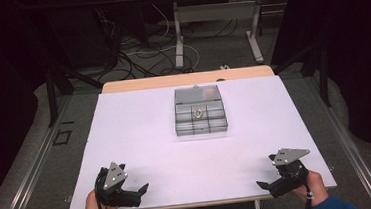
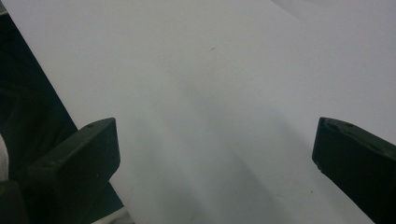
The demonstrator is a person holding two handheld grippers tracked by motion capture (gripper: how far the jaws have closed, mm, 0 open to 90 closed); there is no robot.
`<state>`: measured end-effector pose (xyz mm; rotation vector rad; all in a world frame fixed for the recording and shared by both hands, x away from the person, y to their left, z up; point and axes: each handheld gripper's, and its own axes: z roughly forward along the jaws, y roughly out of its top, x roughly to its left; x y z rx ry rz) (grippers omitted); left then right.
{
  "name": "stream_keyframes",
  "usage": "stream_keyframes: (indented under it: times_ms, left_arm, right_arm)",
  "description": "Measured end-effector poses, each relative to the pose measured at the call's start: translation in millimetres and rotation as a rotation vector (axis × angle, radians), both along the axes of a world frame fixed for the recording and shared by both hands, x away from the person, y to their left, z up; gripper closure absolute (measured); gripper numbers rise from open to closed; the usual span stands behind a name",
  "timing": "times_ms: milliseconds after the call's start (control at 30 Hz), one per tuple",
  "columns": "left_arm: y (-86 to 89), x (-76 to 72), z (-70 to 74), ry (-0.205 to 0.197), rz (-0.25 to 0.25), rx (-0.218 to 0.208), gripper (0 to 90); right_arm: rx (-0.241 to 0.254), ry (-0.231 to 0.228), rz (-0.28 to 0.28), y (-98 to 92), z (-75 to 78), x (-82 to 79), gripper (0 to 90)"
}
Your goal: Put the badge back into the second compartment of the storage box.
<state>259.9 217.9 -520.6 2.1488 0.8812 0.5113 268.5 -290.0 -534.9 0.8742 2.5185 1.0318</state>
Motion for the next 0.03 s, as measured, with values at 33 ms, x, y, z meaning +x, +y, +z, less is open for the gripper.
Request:
stream_keyframes:
  times_ms: [33]
  left_arm:
    - [0.6, 0.6, -0.6, 0.004, -0.001, -0.001, 0.4]
  right_arm:
    - [-0.002, -0.002, 0.004, -0.2, -0.4, 0.7, 0.5]
